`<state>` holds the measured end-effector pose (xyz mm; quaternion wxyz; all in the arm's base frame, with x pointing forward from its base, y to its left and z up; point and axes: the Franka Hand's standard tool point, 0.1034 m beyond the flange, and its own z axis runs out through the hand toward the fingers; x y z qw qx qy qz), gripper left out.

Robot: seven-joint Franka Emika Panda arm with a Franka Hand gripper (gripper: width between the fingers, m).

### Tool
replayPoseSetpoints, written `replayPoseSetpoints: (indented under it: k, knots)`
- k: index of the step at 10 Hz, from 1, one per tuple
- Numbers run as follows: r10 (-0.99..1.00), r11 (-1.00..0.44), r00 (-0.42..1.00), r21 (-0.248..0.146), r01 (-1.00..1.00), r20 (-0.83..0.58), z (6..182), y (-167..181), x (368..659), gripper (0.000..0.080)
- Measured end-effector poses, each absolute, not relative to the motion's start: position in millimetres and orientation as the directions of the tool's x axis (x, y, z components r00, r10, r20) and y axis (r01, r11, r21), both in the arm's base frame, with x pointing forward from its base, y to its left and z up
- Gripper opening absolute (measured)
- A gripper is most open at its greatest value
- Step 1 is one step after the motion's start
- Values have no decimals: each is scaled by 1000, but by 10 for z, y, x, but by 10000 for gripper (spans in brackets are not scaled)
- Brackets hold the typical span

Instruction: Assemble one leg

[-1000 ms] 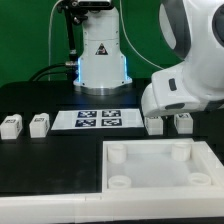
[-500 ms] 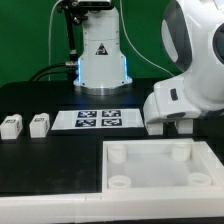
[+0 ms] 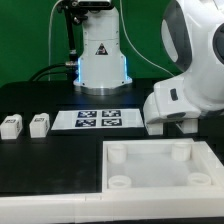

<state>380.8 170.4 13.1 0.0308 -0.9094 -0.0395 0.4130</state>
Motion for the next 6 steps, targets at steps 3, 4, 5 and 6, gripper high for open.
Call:
replayPoseSetpoints:
  k: [3,4,5,6]
  knots:
    - [97,-995,656,-89,46,-749,131,1704,3808,290]
    - [97,-995,656,-89,46,-749,131,1704,3808,290]
    - [97,-995,656,-89,46,-749,131,1704,3808,290]
    - [98,-995,656,-89,47,-748,132,1704,3809,290]
